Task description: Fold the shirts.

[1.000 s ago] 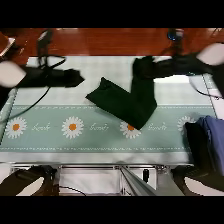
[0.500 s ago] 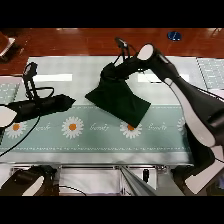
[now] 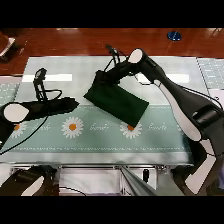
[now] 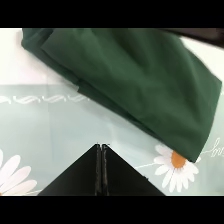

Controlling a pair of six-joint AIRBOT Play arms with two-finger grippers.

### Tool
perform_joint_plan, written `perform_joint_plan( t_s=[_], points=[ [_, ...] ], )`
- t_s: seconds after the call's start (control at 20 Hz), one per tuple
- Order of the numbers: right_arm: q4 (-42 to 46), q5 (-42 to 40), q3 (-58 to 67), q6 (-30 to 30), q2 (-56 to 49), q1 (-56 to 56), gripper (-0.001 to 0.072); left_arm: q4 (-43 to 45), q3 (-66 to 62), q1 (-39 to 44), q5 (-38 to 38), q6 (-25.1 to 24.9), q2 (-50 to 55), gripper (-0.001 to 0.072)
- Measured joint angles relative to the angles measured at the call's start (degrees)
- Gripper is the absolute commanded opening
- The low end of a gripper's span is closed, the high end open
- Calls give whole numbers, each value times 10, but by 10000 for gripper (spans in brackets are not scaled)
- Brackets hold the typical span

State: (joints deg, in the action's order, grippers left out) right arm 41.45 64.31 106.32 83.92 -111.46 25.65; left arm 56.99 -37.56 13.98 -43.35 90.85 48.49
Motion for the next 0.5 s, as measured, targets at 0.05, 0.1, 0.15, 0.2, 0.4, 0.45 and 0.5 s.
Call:
perform_joint_plan(
  t_s=[0.05,0.1,0.15,0.2,0.4,0.45,0.5],
  points=[
    [1,15,1,3,8,-15,417,0,0,1,2,0,6,14],
    [4,38,2,6,21,-34,407,0,0,2,3,0,10,14],
    [15,71,2,8,41,-56,405,-1,0,2,5,0,13,14],
    [45,101,2,9,69,-81,405,-1,0,1,6,0,15,14],
    [236,150,-90,24,253,-177,405,-2,0,1,10,-1,19,14],
    [270,130,-149,34,315,-201,407,-2,0,1,12,-1,19,14],
    [306,95,-226,51,384,-228,408,-2,0,1,14,-1,19,14]
  ],
)
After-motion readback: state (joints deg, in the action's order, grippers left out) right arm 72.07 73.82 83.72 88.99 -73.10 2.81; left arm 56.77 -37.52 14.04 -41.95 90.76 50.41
